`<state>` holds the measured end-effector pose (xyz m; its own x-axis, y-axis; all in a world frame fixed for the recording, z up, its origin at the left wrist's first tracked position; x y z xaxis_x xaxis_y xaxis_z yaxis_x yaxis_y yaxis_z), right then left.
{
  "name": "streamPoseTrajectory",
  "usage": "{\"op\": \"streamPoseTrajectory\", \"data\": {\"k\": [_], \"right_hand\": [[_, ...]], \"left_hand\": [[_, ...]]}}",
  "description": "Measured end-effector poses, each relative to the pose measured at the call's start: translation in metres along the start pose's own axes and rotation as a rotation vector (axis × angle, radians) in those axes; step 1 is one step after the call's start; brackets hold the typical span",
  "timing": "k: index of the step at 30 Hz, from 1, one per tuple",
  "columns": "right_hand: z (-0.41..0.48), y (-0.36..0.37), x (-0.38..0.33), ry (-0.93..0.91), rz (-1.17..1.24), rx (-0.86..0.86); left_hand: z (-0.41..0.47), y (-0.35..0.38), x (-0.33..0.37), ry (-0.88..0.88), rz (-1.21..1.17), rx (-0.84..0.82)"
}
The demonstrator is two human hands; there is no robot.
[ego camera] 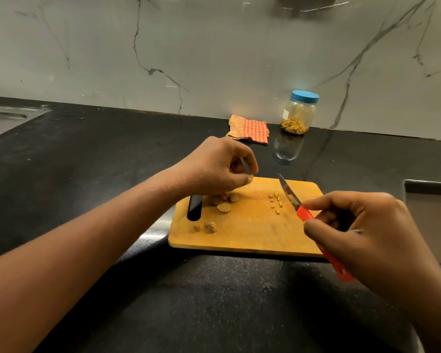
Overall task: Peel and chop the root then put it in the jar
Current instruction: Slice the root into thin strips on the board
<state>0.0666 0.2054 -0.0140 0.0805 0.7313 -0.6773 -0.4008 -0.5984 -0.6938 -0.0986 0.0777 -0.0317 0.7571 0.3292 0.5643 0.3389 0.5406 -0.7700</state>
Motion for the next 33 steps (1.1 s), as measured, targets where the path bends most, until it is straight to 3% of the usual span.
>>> {"op": "streamPoseTrajectory", "data": {"k": [6, 17, 21, 25, 33], "right_hand": [[-0.002, -0.002, 0.001, 0.004, 0.0, 0.005], [-0.001, 0.004, 0.013, 0.076, -0.057, -0.078], [-0.001, 0.001, 0.009, 0.076, -0.051, -0.079], [-0.013, 0.001, 0.004, 0.066, -0.032, -0.12], [-0.031, 0.002, 0.009, 0.092, -0.055, -0.125]], "left_hand": [[0.002, 0.023, 0.005, -0.001, 0.025, -0.093], [0.002, 0.017, -0.002, -0.021, 0.069, -0.041], [0.003, 0.014, 0.008, 0.072, 0.145, 0.019], [0.008, 0.029, 0.022, 0.159, 0.266, -0.07], [0.013, 0.04, 0.016, 0.131, 0.365, -0.15]]}}
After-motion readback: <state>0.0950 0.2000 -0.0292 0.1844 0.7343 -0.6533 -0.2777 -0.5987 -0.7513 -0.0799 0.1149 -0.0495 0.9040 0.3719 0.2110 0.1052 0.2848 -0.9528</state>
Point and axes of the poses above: each hand's wrist, its own z-axis towards the middle knuckle, its own y-axis out of the palm, x = y × z, the point moved 7 cm from there along z, towards the middle knuckle, and after that the axes turned 10 degrees about y, right-handed, at the moved point
